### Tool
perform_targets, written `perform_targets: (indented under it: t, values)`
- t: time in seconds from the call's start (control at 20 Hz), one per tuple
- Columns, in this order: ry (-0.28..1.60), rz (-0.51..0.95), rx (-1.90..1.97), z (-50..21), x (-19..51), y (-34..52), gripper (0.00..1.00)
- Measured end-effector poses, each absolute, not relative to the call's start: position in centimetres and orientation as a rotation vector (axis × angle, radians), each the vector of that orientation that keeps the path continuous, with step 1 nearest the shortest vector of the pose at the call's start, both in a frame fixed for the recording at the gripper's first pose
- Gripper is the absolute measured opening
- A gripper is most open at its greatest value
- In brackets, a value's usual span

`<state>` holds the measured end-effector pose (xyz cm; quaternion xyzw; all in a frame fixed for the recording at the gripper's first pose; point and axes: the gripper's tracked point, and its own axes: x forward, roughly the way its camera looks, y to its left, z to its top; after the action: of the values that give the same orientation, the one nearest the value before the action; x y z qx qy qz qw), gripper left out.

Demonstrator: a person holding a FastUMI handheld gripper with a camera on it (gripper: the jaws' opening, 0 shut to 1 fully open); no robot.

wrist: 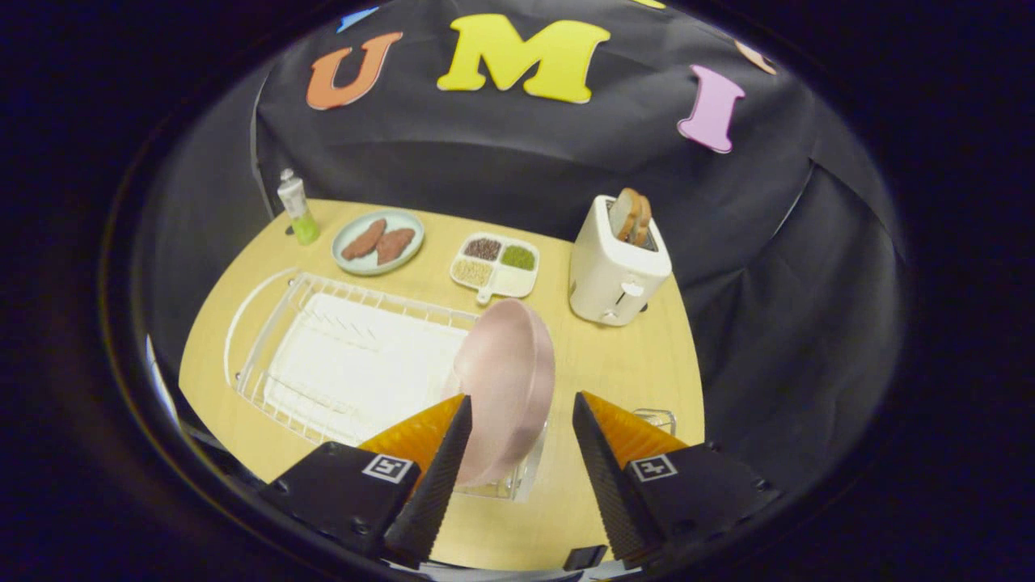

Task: Take the plate from the dish rack, then take the spoon from the basket and place it into the plate.

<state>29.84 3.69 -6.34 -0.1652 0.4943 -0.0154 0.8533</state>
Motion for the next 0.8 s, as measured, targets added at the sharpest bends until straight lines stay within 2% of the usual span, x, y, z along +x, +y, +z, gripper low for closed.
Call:
perform_targets:
  t: [0.05, 0.2, 0.4, 0.45, 0.5, 0.8]
  values:
    - [1.077, -0.048, -0.354, -6.9, 30.3, 3.6, 0.72]
    - [1.163, -0.107, -0.363, -7.3, 31.7, 3.1, 0.66]
    - [1.231, -0.198, -0.327, -7.2, 33.0, 2.5, 0.48]
    - [1.231, -0.227, -0.33, -7.4, 33.4, 2.3, 0.35]
    - [1.243, -0.23, -0.346, -7.3, 33.4, 2.1, 0.26]
    - [1.254, -0.301, -0.331, -6.8, 32.6, 3.1, 0.19]
